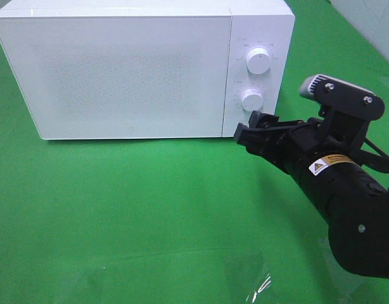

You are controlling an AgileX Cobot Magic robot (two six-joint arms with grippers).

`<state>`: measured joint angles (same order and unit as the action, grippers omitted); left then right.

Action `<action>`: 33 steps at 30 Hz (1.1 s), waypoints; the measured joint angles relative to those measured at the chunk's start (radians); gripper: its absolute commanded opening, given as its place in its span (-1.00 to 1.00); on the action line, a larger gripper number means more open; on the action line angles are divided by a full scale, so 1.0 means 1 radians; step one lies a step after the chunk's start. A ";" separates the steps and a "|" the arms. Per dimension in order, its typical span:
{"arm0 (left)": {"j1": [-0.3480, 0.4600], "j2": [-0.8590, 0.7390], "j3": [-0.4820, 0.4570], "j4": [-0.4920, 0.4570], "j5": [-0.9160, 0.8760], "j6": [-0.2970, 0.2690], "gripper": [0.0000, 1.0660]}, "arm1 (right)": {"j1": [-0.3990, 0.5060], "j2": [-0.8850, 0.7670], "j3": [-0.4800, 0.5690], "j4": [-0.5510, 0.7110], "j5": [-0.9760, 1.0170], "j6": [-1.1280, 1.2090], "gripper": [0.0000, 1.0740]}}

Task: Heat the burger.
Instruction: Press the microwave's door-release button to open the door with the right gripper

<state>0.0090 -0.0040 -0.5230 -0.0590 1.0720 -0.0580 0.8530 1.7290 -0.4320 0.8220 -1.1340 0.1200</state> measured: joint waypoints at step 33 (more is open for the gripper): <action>0.000 0.000 0.000 0.000 0.000 0.000 0.85 | -0.040 0.003 -0.002 -0.083 0.171 1.167 -1.00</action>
<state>0.0090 -0.0040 -0.5230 -0.0590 1.0720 -0.0580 0.8130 1.7320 -0.4340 0.7390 -0.9630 1.2870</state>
